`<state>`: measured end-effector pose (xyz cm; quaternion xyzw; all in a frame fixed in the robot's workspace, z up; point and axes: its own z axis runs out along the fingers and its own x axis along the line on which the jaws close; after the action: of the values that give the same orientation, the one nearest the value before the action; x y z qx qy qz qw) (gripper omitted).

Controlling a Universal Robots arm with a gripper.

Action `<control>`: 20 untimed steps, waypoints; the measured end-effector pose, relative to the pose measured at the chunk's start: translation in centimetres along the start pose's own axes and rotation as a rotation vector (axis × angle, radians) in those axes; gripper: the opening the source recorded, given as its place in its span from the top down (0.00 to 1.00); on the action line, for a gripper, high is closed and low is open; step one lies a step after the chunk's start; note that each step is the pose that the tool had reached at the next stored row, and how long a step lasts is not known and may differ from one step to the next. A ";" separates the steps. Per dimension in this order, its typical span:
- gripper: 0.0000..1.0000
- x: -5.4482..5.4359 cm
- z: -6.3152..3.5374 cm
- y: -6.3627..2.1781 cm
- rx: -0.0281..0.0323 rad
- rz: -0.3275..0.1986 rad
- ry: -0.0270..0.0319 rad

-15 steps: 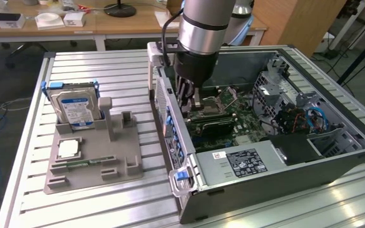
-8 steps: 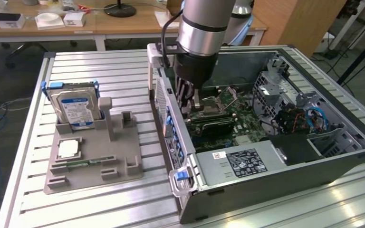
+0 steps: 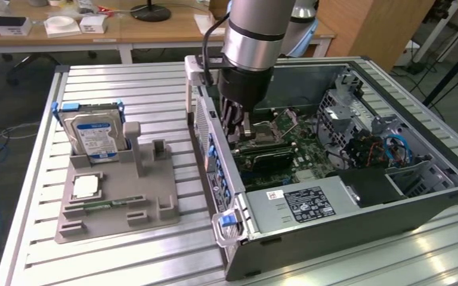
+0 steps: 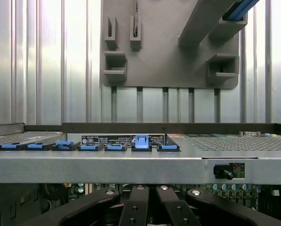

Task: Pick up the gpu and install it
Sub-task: 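Press down on the gpu until it lock into place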

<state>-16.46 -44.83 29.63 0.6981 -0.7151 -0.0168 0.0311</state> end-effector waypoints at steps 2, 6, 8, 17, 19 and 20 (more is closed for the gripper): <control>0.89 0.0 -0.06 -0.09 -0.0003 0.000 -0.0006; 0.89 0.0 -0.56 -0.50 -0.0001 0.000 -0.0004; 0.89 0.0 -0.60 -0.71 0.0000 0.000 -0.0008; 0.89 -0.1 -0.63 -2.52 0.0010 -0.002 -0.0017; 0.89 -0.1 -0.64 -3.09 0.0014 -0.002 -0.0021; 0.89 -0.1 -0.64 -3.39 0.0015 -0.003 -0.0023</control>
<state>-13.03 -44.80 30.04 0.6991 -0.7142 -0.0171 0.0297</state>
